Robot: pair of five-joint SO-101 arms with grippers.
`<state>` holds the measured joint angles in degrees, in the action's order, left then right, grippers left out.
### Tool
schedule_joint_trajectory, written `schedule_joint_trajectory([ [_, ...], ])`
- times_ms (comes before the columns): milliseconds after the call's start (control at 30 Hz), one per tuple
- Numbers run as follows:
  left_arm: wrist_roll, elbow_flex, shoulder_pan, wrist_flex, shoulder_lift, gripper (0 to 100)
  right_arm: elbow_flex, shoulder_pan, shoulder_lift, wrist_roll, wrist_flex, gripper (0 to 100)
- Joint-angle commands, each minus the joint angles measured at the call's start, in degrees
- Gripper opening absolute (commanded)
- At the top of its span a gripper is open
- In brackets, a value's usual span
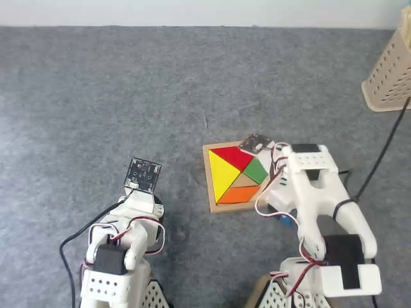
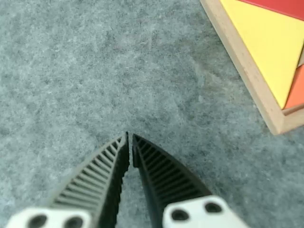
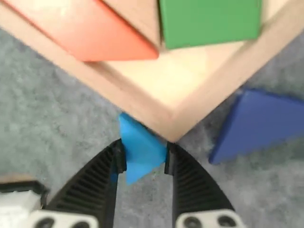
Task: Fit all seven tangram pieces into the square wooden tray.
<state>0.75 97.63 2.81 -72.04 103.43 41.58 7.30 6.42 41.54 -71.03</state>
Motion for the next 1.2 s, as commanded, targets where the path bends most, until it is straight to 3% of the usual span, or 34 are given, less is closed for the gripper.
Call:
schedule_joint_trajectory([
  [0, -0.44, -1.1, 0.35, -0.35, 1.23, 1, -7.65, -2.68, 2.33, 1.05, -6.29, 0.8],
  [367, -0.44, -1.1, 0.35, -0.35, 1.23, 1, -12.22, 2.33, 16.22, 2.81, -9.01, 0.8],
  [500, -0.44, -1.1, 0.35, -0.35, 1.23, 1, -20.75, 2.51, 9.45, -1.49, -8.75, 0.8],
  [733, -0.44, -1.1, 0.35, -0.35, 1.23, 1, -43.78, 3.38, -10.59, -0.44, -11.91, 0.8],
  [900, -0.44, -1.1, 0.35, -0.35, 1.23, 1, -56.35, 6.64, -23.34, 7.91, -16.4, 0.8],
  [1167, -0.44, -1.1, 0.35, -0.35, 1.23, 1, -61.54, 7.08, -29.05, 34.55, -13.32, 0.8],
])
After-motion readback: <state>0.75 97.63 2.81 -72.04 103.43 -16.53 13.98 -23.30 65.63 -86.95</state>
